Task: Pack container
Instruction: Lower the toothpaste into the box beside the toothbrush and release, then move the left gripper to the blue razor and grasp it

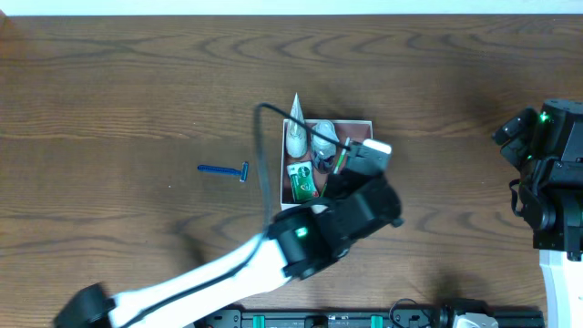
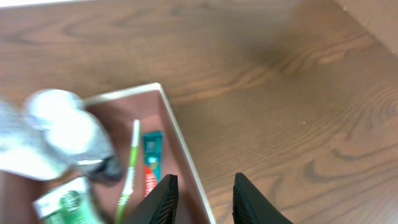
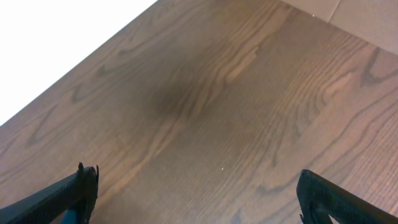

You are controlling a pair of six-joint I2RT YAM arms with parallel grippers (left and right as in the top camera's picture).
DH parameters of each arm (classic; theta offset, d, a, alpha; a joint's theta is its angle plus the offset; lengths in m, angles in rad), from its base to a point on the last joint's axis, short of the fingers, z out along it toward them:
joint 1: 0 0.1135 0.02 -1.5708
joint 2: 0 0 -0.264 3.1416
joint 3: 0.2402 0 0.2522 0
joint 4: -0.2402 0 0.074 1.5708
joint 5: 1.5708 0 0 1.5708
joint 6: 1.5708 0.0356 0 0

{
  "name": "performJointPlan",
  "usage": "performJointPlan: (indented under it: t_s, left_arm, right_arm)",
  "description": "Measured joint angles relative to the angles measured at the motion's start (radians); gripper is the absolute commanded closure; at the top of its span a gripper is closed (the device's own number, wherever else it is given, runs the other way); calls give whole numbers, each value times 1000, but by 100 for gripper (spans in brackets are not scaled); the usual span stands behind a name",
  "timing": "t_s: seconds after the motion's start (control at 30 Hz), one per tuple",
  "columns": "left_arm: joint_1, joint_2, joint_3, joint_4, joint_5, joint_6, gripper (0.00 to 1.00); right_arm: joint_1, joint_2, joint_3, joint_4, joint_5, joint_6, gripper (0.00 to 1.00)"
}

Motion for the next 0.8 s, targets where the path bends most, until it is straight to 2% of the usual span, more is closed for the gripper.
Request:
performJointPlan:
  t_s: [0.1, 0.23, 0.3, 0.43, 0.57, 0.8]
  left_arm:
    - [13, -106, 2, -123, -21, 16, 63]
    - [57, -232, 6, -382, -101, 27, 61]
    - [90, -259, 7, -455, -131, 27, 57]
    - [202, -271, 5, -559, -185, 2, 55]
    - [330, -233, -29, -577, -208, -114, 55]
    - [524, -83, -74, -558, -216, -430, 53]
  right_arm:
    - [0, 0, 0, 0, 0, 0, 1]
    - [0, 0, 0, 0, -1, 0, 1]
    - [0, 0, 0, 0, 0, 0, 1]
    - [0, 0, 0, 0, 0, 0, 1]
    - [0, 0, 0, 0, 0, 0, 1]
    - [0, 0, 0, 0, 0, 0, 1]
